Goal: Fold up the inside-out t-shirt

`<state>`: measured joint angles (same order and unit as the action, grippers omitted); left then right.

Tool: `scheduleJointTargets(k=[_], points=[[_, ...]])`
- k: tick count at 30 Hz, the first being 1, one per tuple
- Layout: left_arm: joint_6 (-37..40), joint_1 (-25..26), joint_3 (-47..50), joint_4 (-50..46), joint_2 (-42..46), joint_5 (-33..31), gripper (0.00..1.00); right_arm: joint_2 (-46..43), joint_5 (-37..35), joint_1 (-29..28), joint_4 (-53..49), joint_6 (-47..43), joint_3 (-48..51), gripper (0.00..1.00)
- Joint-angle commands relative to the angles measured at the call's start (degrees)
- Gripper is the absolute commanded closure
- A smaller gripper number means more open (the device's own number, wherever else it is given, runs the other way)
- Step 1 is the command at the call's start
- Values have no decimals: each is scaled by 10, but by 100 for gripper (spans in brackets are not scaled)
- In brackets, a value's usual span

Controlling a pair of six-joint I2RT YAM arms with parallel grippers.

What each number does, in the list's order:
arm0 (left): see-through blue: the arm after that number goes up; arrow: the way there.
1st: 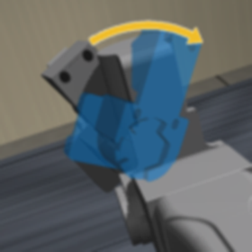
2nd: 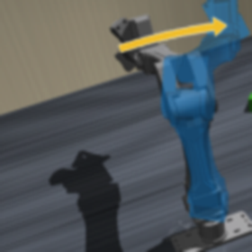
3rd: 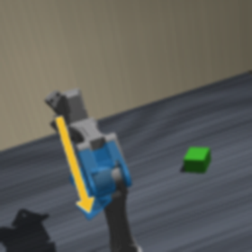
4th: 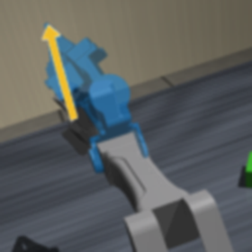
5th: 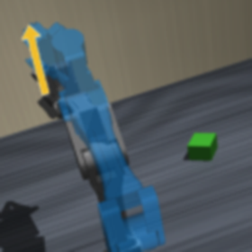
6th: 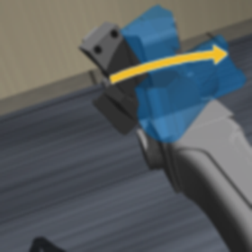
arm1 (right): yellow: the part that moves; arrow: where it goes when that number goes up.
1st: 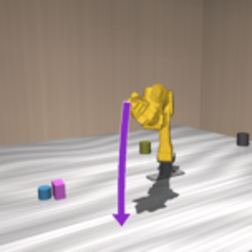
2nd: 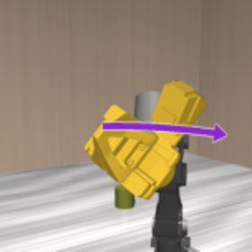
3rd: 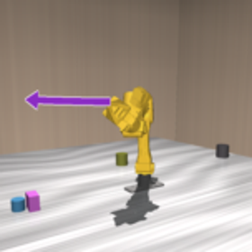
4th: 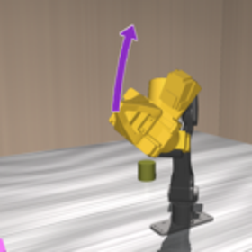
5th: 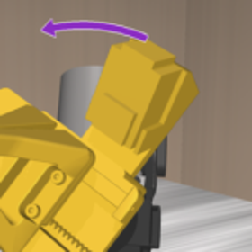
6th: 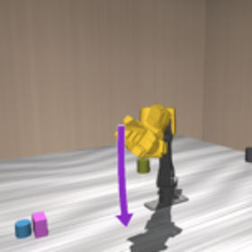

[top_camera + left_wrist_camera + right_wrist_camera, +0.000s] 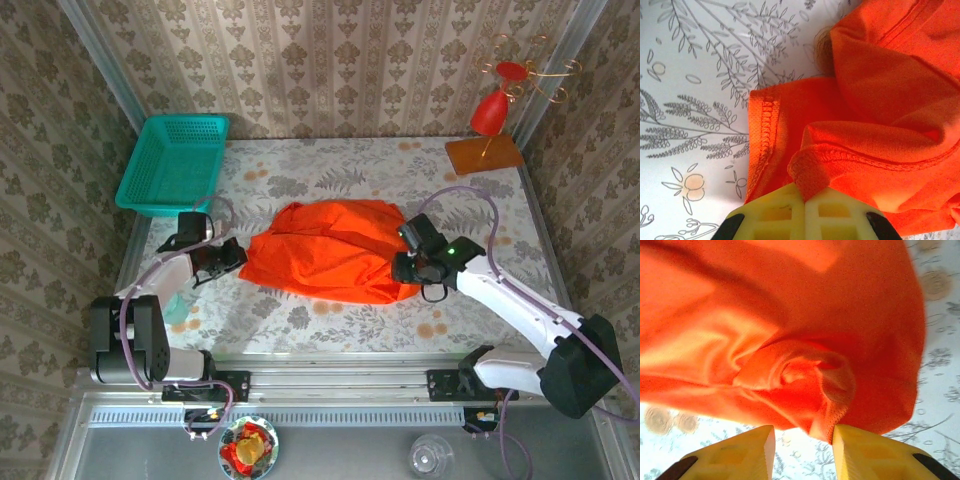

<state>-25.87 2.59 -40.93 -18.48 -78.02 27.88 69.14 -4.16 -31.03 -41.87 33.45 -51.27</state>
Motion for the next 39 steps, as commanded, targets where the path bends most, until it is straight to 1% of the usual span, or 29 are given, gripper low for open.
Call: scheduleJointTargets(k=[1,3,6,7,9,10,11,14,15,18,22,23,26,29,30,32,34,36,37,39], points=[[15,0,-15,-1,17,1,100,17,66,-20,18,1,6,64],[15,0,-16,-5,16,1,100,40,65,-39,32,5,11,63],[15,0,-17,-10,17,-1,100,79,67,-48,40,-1,2,61],[15,0,-16,-10,19,-2,100,92,55,-49,36,-5,-5,61],[15,0,-16,-13,22,-4,100,114,8,-49,12,-2,-21,61],[16,0,-16,-14,23,-5,100,125,-13,-48,7,-3,-27,63],[16,0,-16,-15,25,-6,100,130,-17,-46,11,-8,-32,65],[19,0,-16,-19,29,-7,100,145,-4,-41,34,-29,-42,67],[20,0,-17,-22,30,-9,100,154,-25,-41,23,-30,-50,67],[24,0,-17,-29,34,-17,100,181,-116,-31,-29,-23,-73,61],[27,0,-17,-32,36,-20,100,188,-237,-5,-100,5,-95,61],[29,0,-17,-34,36,-21,100,186,-244,-1,-114,5,-101,61],[31,0,-19,-38,39,-23,100,164,-227,-4,-143,-6,-123,60],[32,-1,-21,-41,39,-25,100,132,-225,-30,-174,-5,-140,58],[32,0,-21,-41,39,-25,100,123,-211,-36,-180,-10,-145,57],[30,0,-21,-41,38,-24,100,95,-150,-49,-154,-44,-134,57],[29,-1,-22,-40,38,-22,100,72,-47,-57,-99,-75,-104,58],[29,-1,-24,-40,36,-22,100,67,35,-58,-45,-89,-74,58],[29,-1,-24,-41,34,-22,100,71,60,-59,-23,-93,-62,58],[28,-1,-26,-41,33,-21,100,89,77,-59,4,-98,-49,60]])
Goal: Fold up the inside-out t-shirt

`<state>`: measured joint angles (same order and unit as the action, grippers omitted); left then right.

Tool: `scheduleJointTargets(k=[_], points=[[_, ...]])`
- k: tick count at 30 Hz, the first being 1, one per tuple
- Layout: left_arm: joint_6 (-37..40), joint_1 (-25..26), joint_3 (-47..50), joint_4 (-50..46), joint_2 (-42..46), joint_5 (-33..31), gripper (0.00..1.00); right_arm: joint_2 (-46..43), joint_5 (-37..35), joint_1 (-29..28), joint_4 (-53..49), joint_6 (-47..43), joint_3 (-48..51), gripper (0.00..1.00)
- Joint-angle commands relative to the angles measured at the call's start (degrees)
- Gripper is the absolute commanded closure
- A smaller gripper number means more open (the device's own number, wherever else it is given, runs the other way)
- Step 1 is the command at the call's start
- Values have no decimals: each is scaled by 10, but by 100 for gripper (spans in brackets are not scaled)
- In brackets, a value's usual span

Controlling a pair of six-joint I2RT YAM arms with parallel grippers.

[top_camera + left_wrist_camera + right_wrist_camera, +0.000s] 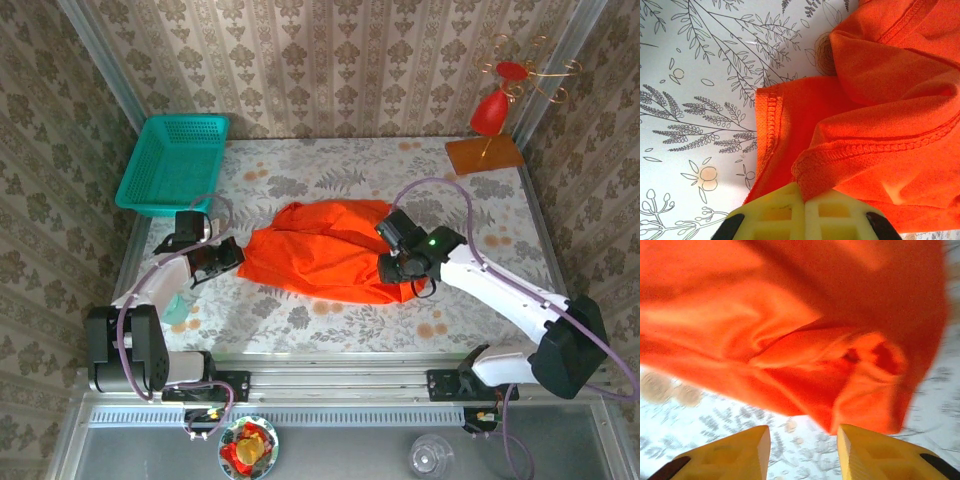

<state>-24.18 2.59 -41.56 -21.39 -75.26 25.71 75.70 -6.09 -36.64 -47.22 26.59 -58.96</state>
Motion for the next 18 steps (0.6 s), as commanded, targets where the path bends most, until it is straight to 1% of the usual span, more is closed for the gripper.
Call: scheduleJointTargets(k=[1,5,7,10,13,18], points=[[11,-1,-20,-12,6,0,100,36,94,-2,67,-34,31,60],[10,-1,-16,-11,8,-1,100,102,73,4,101,-50,30,61],[10,0,-15,-9,9,4,100,132,1,4,101,-45,19,60],[11,-1,-11,-10,12,4,100,156,-56,7,119,-59,13,59],[10,-1,-11,-11,14,3,100,176,-66,17,128,-77,2,57],[10,0,-9,-10,19,3,100,204,-45,28,145,-97,-8,52]])
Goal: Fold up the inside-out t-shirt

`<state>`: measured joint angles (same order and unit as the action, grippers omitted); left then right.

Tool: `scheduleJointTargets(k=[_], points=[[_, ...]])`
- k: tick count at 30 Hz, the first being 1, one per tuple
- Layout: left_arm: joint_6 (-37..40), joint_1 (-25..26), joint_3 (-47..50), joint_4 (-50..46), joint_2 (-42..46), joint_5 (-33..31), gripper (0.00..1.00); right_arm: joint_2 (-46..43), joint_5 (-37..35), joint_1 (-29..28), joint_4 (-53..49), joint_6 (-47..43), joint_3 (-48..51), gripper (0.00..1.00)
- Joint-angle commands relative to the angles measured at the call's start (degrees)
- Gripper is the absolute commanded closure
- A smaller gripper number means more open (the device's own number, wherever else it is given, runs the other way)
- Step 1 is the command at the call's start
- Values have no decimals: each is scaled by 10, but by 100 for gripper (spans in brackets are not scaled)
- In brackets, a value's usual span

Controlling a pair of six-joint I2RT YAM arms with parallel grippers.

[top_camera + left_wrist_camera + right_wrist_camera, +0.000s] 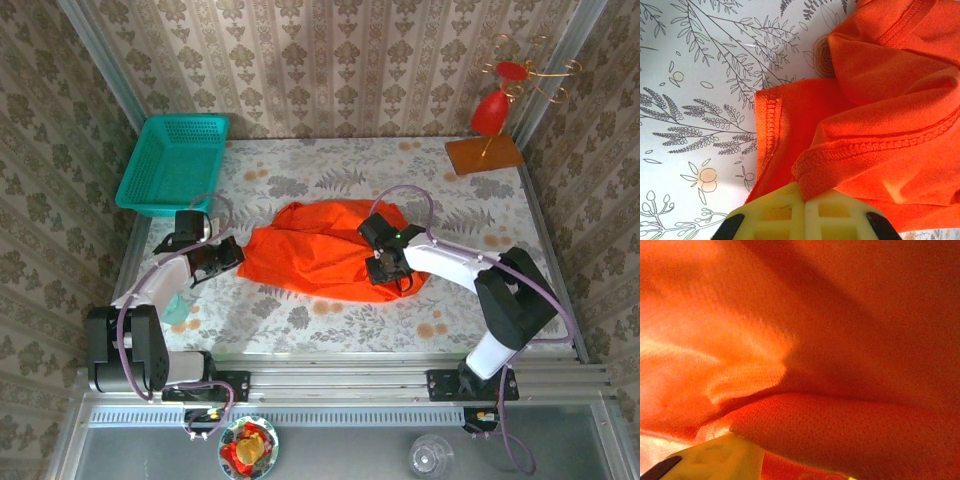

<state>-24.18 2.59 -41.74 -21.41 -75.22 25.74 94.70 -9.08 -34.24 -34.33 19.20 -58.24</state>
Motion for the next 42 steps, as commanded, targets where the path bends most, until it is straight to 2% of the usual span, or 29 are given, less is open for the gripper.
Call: scheduleJointTargets(k=[1,10,17,22,27,29,31,34,36,39,42], points=[[10,0,-6,-9,18,4,100,18,-5,5,19,-27,-16,51],[10,-1,-7,-8,17,2,100,37,68,11,28,-54,-13,48],[10,-1,-10,-7,15,5,100,-22,141,10,-4,-37,-2,63],[13,0,-12,-10,13,6,100,-65,210,10,-25,-19,6,68],[12,0,-14,-10,8,8,100,-72,294,10,-31,-17,5,73],[13,0,-14,-10,7,7,100,-74,289,10,-32,-16,2,74],[12,-1,-13,-9,7,7,100,-70,247,10,-42,-16,-5,75],[13,0,-14,-11,8,7,100,-55,159,10,-72,-9,-25,60],[14,-1,-14,-13,9,6,100,-49,115,9,-83,-1,-34,56],[14,-1,-13,-15,11,4,100,-45,117,9,-71,0,-34,51],[13,-1,-10,-13,13,3,100,-39,159,8,-39,-9,-29,48]])
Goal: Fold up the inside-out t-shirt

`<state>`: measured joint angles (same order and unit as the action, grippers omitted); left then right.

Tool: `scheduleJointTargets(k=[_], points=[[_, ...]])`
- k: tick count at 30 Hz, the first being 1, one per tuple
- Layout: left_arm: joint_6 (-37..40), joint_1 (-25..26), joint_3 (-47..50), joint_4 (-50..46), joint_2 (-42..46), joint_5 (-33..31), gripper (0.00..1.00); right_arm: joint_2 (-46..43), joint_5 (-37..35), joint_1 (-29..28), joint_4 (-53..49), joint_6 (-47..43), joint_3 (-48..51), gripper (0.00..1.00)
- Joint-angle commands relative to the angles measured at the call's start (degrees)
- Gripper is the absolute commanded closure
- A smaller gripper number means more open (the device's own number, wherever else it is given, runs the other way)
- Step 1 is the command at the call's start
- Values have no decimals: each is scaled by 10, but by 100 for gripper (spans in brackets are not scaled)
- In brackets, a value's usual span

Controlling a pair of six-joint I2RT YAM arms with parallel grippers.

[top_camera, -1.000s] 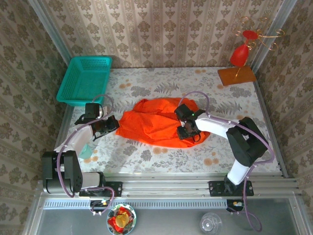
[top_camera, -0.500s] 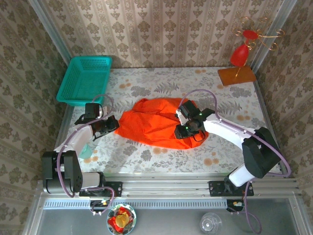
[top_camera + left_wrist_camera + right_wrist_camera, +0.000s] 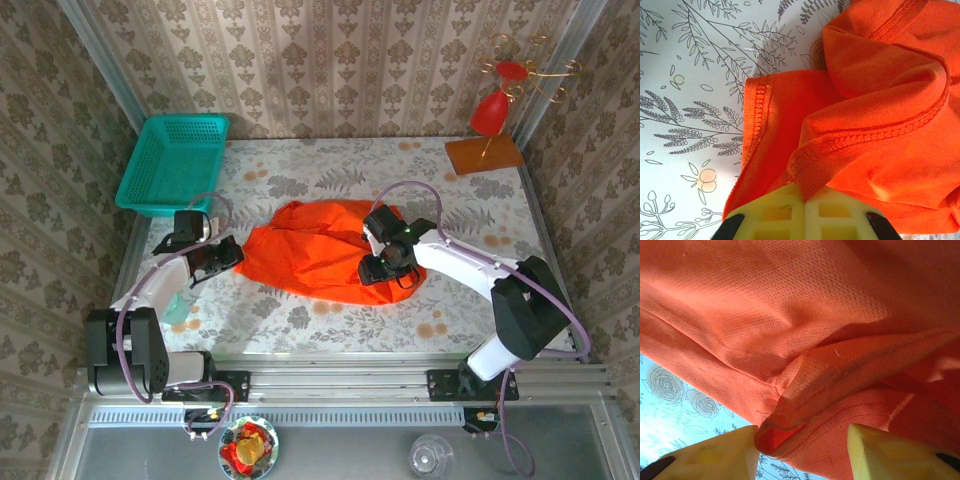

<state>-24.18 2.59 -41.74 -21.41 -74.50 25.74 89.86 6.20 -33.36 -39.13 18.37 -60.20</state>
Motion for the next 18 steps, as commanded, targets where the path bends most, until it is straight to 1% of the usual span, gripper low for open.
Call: scheduleJointTargets(k=[1,5,8,10,14,16,18], points=[[12,-1,-9,-12,6,3,100,11,26,-1,23,-3,-7,48],[12,0,-9,-12,7,5,100,27,99,-1,67,-8,-3,48],[14,-1,-8,-15,11,3,100,41,115,-6,69,-8,-11,48],[16,-2,-7,-15,11,2,100,49,95,-10,53,-6,-22,48],[15,-4,-4,-13,9,3,100,60,26,-18,-4,-5,-47,49],[14,-4,-5,-11,7,5,100,61,6,-23,-30,-6,-57,54],[15,-3,-6,-11,5,5,100,57,0,-28,-47,-6,-62,59]])
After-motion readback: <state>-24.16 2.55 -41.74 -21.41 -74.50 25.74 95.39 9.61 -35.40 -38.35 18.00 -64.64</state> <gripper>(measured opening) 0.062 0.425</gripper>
